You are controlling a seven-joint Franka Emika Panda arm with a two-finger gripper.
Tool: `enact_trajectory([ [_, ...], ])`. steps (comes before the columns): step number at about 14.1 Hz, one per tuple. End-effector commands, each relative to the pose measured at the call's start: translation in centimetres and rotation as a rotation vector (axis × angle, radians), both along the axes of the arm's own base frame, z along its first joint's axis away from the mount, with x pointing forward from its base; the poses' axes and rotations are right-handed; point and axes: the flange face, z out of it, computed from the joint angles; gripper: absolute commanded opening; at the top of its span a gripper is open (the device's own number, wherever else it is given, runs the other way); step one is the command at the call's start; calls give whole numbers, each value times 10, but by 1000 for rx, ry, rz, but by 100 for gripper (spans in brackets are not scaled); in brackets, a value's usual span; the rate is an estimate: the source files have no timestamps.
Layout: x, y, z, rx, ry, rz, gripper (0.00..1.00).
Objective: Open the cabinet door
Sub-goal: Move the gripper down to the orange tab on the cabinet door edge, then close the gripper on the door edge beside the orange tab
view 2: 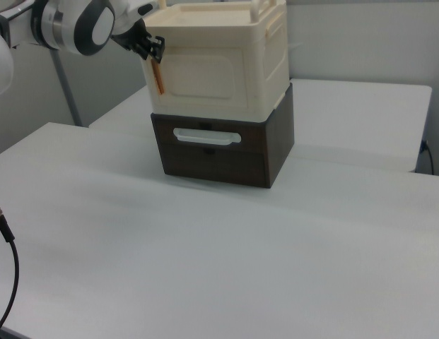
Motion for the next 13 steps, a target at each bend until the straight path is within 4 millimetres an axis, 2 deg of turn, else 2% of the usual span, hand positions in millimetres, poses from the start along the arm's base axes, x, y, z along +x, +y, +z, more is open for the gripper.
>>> enact_trajectory([
  [1,7,10,-12,-7,-11,4,41],
  [3,7,19,-15,-19,-10,14,41],
  [10,19,20,-32,-23,-49,4,40],
  [11,19,21,-32,-25,-49,7,38],
  [13,19,24,-34,-45,-49,14,22],
])
